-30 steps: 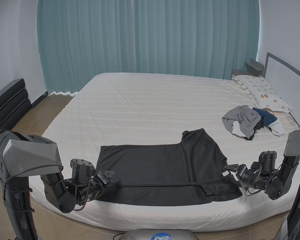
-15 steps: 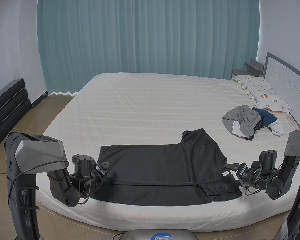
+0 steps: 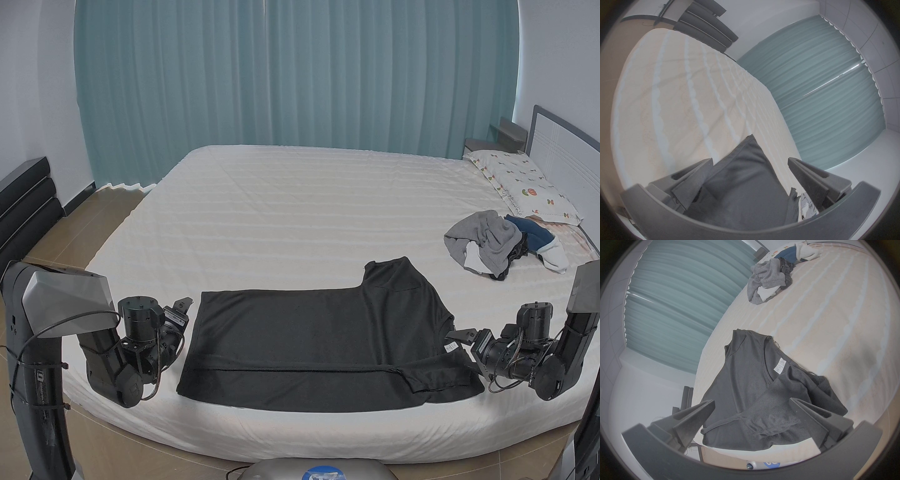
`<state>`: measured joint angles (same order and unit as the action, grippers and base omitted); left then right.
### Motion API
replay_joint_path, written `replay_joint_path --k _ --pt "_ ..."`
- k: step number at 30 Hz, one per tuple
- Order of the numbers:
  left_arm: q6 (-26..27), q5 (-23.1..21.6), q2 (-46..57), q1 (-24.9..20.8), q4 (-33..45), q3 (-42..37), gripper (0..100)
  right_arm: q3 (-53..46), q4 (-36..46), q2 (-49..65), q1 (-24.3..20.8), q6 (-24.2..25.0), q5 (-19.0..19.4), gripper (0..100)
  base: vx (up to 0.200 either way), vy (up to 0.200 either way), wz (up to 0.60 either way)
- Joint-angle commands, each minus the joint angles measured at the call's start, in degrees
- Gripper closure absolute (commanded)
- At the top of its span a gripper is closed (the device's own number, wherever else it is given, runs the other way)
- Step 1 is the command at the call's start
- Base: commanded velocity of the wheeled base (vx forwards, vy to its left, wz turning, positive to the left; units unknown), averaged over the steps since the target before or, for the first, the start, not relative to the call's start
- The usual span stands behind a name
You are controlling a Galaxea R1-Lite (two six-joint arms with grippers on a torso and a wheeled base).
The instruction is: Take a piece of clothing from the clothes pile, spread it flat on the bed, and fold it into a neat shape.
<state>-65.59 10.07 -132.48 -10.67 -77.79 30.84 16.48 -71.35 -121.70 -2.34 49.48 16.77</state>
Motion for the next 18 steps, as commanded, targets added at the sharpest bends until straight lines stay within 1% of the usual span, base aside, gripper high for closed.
replay_joint_path --k 1,4,7,10,11,12,14,16,17,18 --pt "2.9 -0.1 3.0 -0.9 -0.3 -4.7 0 -0.6 0.0 0.2 -0.1 0.1 0.2 0 0.0 0.0 0.0" --pt "8.6 -0.2 5.2 -1.1 -0.3 -6.5 0 -0.7 0.0 0.2 -0.2 0.1 0.2 0 0.0 0.0 0.0" --pt "11.2 -0.4 7.8 -1.7 0.2 -6.4 0 -0.7 0.0 0.2 -1.0 0.1 0.2 0 0.0 0.0 0.0" --pt "11.1 -0.5 8.7 -3.2 0.7 -6.9 0 -1.0 0.0 0.2 -1.5 0.2 0.1 0 0.0 0.0 0.0" --pt "11.0 -0.8 8.4 -5.1 1.1 -7.5 0 -1.2 0.0 0.2 -1.6 0.2 0.2 0 0.0 0.0 0.0" --pt "11.0 -0.8 8.3 -5.3 1.1 -7.5 0 -1.2 0.0 0.2 -1.6 0.1 0.2 0 0.0 0.0 0.0" --pt "10.7 -0.8 7.0 -9.2 1.3 -7.9 0 -1.2 -0.1 0.1 -2.1 0.2 0.2 0 0.0 0.0 0.0" --pt "10.7 -0.8 6.0 -11.3 1.4 -7.6 0 -1.3 -0.1 0.0 -2.4 0.1 0.1 0 0.0 0.0 0.0" --pt "10.7 -0.8 6.0 -11.3 1.4 -7.6 0 -1.3 -0.1 0.0 -2.4 0.1 0.1 0 0.0 0.0 0.0" --pt "10.7 -0.8 5.8 -12.7 1.7 -7.4 0 -1.4 -0.1 -0.1 -2.8 0.1 0.2 0 0.0 0.0 0.0"
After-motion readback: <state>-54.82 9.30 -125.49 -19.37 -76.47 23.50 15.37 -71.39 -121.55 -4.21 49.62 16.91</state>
